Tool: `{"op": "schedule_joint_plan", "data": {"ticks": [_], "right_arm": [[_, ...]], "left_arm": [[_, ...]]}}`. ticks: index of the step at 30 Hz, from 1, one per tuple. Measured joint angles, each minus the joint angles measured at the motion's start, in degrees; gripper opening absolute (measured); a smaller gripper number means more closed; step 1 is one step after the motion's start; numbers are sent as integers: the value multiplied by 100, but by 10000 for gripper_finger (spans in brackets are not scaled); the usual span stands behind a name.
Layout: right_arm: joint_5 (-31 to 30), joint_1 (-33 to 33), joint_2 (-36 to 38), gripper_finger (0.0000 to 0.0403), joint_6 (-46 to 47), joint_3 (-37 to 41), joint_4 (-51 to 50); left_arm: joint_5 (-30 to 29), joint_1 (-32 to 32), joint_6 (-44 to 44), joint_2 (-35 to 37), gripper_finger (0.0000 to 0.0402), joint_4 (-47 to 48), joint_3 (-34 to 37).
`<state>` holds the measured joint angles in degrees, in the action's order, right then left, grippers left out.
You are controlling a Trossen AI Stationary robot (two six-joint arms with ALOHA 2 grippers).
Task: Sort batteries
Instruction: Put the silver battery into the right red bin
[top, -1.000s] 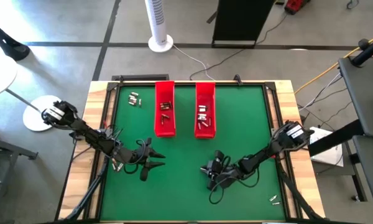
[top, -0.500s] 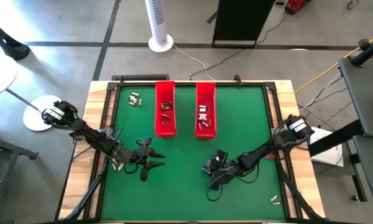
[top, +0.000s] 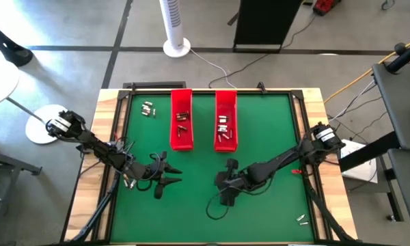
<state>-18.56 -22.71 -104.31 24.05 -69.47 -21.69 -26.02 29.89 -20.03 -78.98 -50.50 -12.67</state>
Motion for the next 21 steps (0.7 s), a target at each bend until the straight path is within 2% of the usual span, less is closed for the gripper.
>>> {"op": "schedule_joint_plan", "data": {"ticks": [5,10,16,21], "right_arm": [[-27,381,5,34,-568,-894,-1693],[-48,972,9,34,-1258,-1583,-2827],[-51,1815,22,34,-1766,-1792,-3310],[-49,2393,-50,34,-2132,-1686,-3145]], "left_arm": [[0,1,0,0,121,-2,0],[0,0,0,0,121,-2,-2],[0,0,0,0,121,-1,0],[0,0,0,0,121,-2,0]]}}
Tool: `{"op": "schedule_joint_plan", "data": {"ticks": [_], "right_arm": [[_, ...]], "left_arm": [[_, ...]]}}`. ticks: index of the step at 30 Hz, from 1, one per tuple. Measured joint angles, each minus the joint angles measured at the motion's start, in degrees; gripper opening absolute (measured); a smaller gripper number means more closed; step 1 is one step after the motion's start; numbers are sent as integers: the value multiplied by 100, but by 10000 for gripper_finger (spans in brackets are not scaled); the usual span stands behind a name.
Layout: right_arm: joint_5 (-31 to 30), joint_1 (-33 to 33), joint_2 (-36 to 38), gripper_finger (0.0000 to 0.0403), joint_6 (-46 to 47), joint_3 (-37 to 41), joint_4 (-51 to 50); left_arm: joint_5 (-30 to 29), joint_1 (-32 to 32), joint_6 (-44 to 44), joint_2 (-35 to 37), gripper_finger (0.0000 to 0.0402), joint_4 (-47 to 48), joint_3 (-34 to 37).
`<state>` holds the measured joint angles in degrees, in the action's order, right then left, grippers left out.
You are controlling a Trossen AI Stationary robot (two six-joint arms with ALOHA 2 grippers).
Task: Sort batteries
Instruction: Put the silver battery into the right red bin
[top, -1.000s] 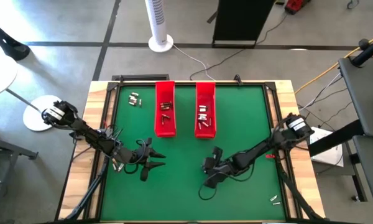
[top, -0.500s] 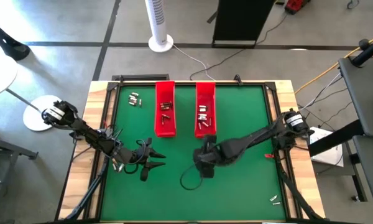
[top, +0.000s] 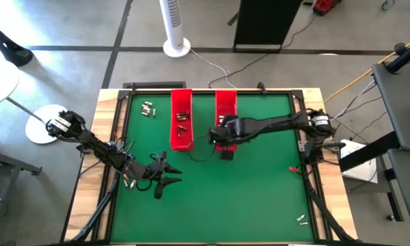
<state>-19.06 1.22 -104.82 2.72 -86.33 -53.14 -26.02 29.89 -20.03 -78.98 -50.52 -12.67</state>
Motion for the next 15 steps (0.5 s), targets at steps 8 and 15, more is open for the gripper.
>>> {"op": "schedule_joint_plan", "data": {"ticks": [8,15], "right_arm": [[735,668,-460,34,-378,192,642],[772,862,-747,34,-491,204,699]], "left_arm": [[1,2,-1,0,121,1,0],[2,2,0,-33,121,13,-4]]}}
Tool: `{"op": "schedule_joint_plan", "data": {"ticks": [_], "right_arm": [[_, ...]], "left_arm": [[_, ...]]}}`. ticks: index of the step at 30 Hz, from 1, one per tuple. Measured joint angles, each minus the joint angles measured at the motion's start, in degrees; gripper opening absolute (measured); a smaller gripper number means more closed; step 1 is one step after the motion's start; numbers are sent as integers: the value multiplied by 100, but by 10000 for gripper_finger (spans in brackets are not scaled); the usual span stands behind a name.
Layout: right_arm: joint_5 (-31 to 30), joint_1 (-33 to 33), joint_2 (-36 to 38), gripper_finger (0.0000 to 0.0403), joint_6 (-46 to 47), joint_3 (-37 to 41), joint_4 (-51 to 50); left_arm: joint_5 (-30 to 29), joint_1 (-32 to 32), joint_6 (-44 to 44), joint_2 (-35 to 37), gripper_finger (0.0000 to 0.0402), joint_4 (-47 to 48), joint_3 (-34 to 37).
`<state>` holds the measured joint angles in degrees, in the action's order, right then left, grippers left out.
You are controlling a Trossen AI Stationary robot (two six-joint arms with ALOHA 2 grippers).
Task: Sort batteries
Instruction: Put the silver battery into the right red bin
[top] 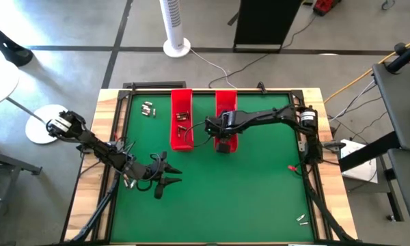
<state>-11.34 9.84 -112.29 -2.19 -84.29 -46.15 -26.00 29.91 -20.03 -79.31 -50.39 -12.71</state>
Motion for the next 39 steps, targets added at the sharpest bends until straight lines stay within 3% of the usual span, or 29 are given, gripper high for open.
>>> {"op": "schedule_joint_plan", "data": {"ticks": [24,31,39], "right_arm": [[-140,103,248,109,373,-121,62],[-927,-894,1298,130,568,-260,-506],[-969,-2943,1888,141,2730,-231,-1724]], "left_arm": [[0,0,-2,0,121,-11,0],[0,0,-2,0,121,-11,-2],[0,0,-2,0,121,-7,-2]]}}
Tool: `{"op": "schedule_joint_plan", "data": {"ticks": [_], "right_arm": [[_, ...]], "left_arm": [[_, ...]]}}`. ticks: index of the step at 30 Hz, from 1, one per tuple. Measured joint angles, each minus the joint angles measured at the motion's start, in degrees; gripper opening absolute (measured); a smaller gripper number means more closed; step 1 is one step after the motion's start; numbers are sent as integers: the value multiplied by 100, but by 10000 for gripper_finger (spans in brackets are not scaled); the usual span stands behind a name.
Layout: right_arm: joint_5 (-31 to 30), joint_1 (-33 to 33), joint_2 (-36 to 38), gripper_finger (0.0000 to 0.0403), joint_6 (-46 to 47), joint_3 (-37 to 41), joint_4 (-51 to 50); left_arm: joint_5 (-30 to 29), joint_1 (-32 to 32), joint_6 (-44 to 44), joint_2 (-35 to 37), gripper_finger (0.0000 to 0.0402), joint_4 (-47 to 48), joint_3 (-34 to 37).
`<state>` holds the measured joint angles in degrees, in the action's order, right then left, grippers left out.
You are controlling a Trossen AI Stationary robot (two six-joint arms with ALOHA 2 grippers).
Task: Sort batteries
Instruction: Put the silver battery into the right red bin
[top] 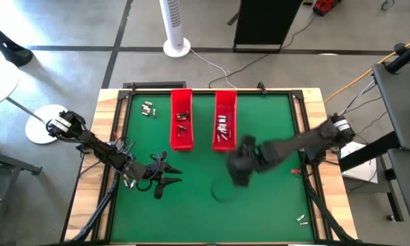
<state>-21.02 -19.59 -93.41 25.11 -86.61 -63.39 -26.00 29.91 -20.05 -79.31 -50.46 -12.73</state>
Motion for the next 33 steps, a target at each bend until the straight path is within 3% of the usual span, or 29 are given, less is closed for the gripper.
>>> {"op": "schedule_joint_plan", "data": {"ticks": [3,8,15,20,25,33], "right_arm": [[224,-810,-48,140,1161,13,-792],[1702,-1978,-237,151,3223,252,-1583],[3528,-3122,-607,195,4469,669,-1486],[4242,-3470,-916,197,4595,718,-1373],[4389,-3620,-1298,196,3998,719,-1230],[4577,-3728,-1545,239,3439,902,-975]], "left_arm": [[0,-1,0,0,121,-2,0],[0,0,0,0,121,-4,0],[0,0,2,0,121,-2,0],[0,-1,1,0,121,-4,0],[0,-2,0,0,121,-4,0],[0,0,0,0,121,-6,0]]}}
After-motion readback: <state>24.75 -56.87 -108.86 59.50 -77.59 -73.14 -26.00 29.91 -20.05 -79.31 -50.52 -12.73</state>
